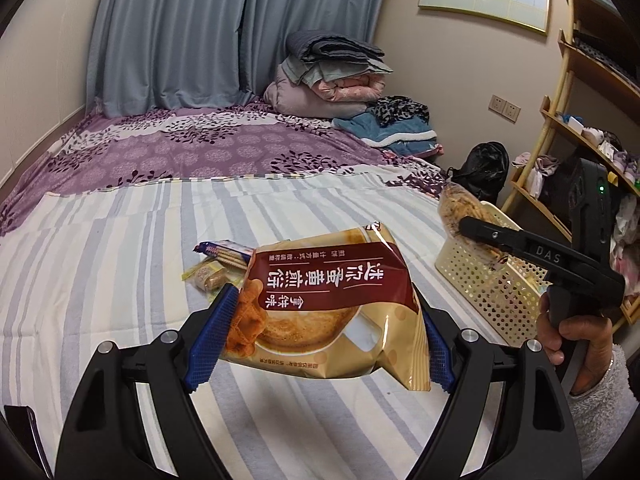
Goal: Organize snacks
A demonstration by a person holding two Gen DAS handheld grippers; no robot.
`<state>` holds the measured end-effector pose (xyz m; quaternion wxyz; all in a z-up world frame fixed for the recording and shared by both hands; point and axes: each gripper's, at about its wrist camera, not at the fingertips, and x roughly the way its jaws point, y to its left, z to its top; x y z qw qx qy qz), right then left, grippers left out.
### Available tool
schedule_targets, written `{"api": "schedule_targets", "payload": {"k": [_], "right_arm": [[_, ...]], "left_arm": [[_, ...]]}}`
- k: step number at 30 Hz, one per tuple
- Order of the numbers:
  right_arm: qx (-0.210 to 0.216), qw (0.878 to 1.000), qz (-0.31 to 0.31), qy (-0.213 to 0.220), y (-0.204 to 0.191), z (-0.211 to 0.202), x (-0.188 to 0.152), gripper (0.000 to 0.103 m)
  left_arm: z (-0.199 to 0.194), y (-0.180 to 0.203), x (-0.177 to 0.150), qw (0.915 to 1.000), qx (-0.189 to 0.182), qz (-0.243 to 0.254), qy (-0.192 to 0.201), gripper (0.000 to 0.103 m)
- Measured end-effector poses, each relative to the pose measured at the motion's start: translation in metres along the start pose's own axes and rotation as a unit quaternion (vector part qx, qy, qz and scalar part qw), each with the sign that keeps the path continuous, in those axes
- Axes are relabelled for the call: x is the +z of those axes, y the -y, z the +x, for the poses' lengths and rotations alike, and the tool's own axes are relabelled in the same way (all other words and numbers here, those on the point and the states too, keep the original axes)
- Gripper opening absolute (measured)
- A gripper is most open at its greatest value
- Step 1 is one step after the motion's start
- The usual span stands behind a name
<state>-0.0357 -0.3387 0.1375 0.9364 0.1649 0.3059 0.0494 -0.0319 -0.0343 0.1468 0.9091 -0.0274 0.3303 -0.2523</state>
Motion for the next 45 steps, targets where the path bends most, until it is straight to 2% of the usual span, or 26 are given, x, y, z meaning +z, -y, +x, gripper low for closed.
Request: {"api": "schedule_targets", "payload": {"k": [13, 27, 28, 31, 32, 45], "right_arm": [[-0.083, 0.994, 0.059, 0.047, 0.082, -0.074, -0.012, 0.054], [-0.155, 0.978, 0.123, 0.068, 0.158, -0.123, -0.029, 0.057], [-0.156, 0.977, 0.127, 0.068, 0.161, -0.124, -0.03, 0.057], [-0.159, 0.974, 0.142, 0.074, 0.172, -0.127, -0.033, 0.069], [-0.159, 0.974, 0.144, 0.076, 0.174, -0.128, -0.034, 0.07], [-0.153, 0.975, 0.131, 0.096, 0.178, -0.136, -0.043, 0.07]], "left_arm": [[0.0, 0.045, 0.008, 0.9989, -0.022, 0.041, -0.002, 0.083], [0.017, 0.1, 0.017, 0.995, -0.046, 0.088, -0.014, 0.083], [0.019, 0.104, 0.018, 0.9946, -0.048, 0.091, -0.016, 0.083], [0.023, 0.112, 0.02, 0.9936, -0.05, 0.099, -0.019, 0.083], [0.025, 0.116, 0.02, 0.9932, -0.051, 0.102, -0.02, 0.083], [0.047, 0.16, 0.032, 0.9872, -0.066, 0.143, -0.024, 0.083]]}}
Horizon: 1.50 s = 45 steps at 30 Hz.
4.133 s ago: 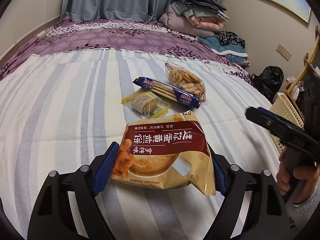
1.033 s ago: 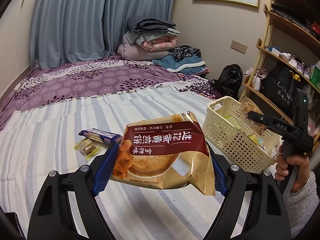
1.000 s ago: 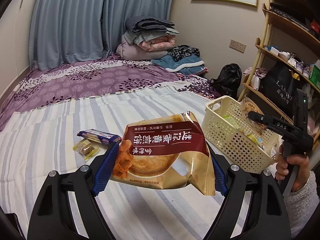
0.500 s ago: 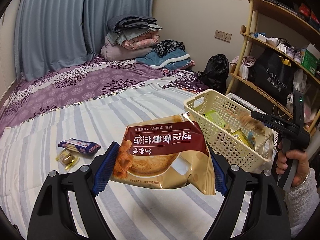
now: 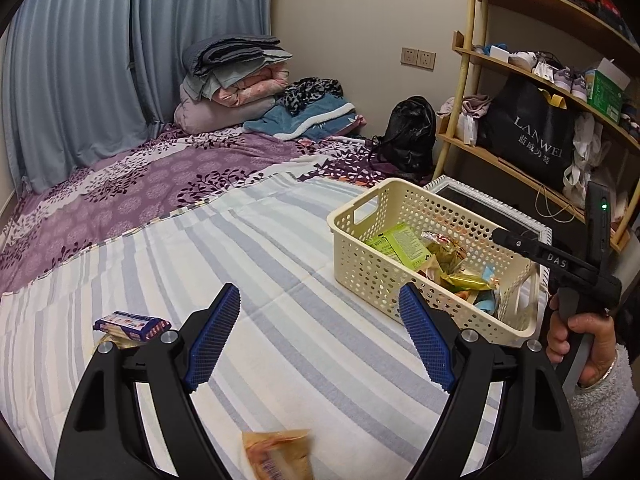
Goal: Organize snacks
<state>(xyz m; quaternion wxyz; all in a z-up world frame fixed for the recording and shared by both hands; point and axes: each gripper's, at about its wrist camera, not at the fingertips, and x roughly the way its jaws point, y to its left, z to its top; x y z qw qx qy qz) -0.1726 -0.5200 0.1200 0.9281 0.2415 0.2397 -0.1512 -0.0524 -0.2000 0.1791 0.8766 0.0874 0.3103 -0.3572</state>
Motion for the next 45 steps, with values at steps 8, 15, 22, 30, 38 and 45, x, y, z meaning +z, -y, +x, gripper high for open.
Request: {"api": "schedule_targets", "payload": {"k": [8, 15, 22, 30, 38, 45], "right_arm": [[0.008, 1.0, 0.013, 0.007, 0.004, -0.004, -0.002, 0.071], [0.016, 1.0, 0.009, 0.008, -0.005, -0.003, -0.003, 0.071], [0.02, 0.999, -0.02, 0.015, -0.028, -0.007, -0.004, 0.071], [0.028, 0.998, -0.044, 0.024, -0.05, -0.016, -0.005, 0.071], [0.036, 0.998, -0.049, 0.027, -0.056, -0.019, -0.005, 0.071], [0.04, 0.998, -0.048, 0.025, -0.054, -0.016, -0.005, 0.071]], "left_arm": [[0.022, -0.016, -0.031, 0.9976, -0.007, -0.036, -0.059, 0.084], [0.018, -0.041, -0.069, 0.993, 0.011, -0.072, -0.093, 0.084], [0.018, -0.054, -0.103, 0.9875, 0.013, -0.1, -0.122, 0.084], [0.037, -0.052, -0.136, 0.9797, 0.004, -0.118, -0.162, 0.084], [0.041, -0.041, -0.154, 0.9766, -0.003, -0.118, -0.18, 0.084], [0.039, -0.031, -0.156, 0.9803, 0.013, -0.09, -0.175, 0.068]]}}
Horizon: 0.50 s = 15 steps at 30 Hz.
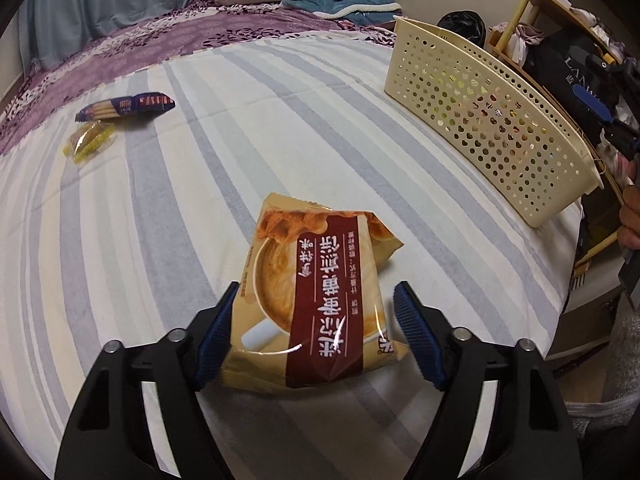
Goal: Organize snacks
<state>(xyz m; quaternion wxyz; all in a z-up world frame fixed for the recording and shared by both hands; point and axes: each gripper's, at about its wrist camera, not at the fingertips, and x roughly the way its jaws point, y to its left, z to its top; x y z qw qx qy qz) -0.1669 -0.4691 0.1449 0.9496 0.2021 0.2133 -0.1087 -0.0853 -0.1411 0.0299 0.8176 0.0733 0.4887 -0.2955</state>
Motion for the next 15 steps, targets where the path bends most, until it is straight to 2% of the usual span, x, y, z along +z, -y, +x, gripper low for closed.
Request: {"api": "schedule_targets", "payload": {"k": [6, 15], "right_arm": [[-0.003, 1.0, 0.008, 0.005, 0.006, -0.002, -0.001, 0.071], [-0.003, 1.0, 0.017, 0.013, 0.014, -0.006, -0.001, 0.071]], "left_arm": [[-0.011, 0.004, 0.01, 0.9997, 0.008, 0.012, 0.018, 0.064], [-0.029, 0.02, 0.03, 0.9983, -0.001, 0.034, 0.046, 0.062]]}}
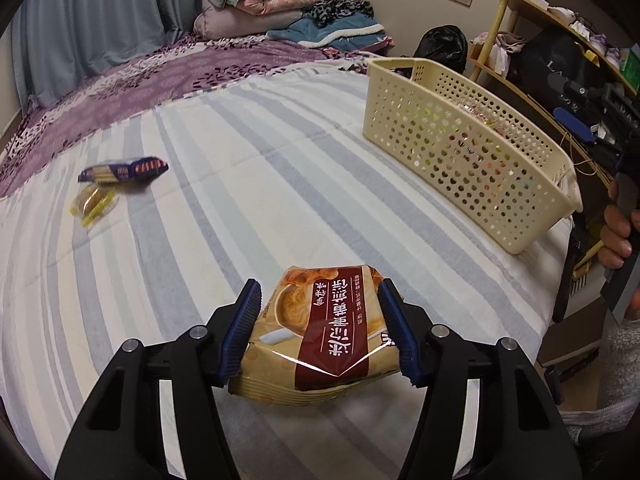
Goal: Organize snacks
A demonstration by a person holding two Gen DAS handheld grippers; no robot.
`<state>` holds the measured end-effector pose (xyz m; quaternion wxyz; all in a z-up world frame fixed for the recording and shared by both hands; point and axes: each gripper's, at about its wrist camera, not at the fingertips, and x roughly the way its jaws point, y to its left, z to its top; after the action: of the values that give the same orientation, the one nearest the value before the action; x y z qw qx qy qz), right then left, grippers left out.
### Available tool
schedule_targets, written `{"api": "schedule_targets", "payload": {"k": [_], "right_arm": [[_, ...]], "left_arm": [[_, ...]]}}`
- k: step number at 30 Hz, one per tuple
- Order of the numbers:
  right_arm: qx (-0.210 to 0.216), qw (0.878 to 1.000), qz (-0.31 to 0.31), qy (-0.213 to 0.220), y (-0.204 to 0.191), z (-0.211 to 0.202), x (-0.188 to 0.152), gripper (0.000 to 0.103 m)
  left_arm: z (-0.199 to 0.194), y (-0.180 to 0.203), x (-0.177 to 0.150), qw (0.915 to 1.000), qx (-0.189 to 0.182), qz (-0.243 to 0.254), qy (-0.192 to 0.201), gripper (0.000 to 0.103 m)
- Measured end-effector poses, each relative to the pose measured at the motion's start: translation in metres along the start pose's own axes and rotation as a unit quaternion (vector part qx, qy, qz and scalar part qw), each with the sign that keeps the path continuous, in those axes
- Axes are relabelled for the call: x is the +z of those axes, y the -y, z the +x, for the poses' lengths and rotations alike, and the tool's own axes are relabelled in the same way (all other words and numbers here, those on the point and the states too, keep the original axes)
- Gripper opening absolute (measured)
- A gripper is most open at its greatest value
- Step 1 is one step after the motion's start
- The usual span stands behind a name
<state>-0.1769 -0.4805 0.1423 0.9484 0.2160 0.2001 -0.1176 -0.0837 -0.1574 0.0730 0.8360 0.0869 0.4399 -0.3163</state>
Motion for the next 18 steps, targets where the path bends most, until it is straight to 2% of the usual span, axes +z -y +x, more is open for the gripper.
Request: {"api": "schedule_targets", "payload": {"k": [8, 10, 11, 16, 17, 18], "right_arm": [[-0.001, 1.0, 0.007, 0.004, 0.006, -0.003, 0.0, 0.071], [0.0, 1.0, 0.01, 0.006, 0.008, -0.004, 0.001, 0.071], [0.0, 1.0, 0.011, 0.006, 0.008, -0.005, 0.001, 0.071], [-0.001, 1.0, 0.017, 0.009, 0.014, -0.008, 0.001, 0.071], [-0.002, 1.0, 0.019, 0.01, 0.015, -0.008, 0.002, 0.071], [-0.003, 1.0, 0.02, 0.01, 0.016, -0.008, 0.003, 0.071]], "left_arm": [[-0.012, 0.018, 0.022, 0.9993, -0.012, 0.027, 0.023, 0.059], [-0.014, 0.022, 0.029, 0.999, -0.017, 0.032, 0.025, 0.041], [-0.014, 0.023, 0.031, 0.999, -0.02, 0.033, 0.025, 0.038], [-0.006, 0.022, 0.03, 0.9994, -0.02, 0.026, 0.009, 0.04], [-0.004, 0.02, 0.027, 0.9995, -0.025, 0.017, 0.001, 0.047], [-0.002, 0.018, 0.024, 0.9996, -0.027, 0.012, -0.004, 0.062]]}}
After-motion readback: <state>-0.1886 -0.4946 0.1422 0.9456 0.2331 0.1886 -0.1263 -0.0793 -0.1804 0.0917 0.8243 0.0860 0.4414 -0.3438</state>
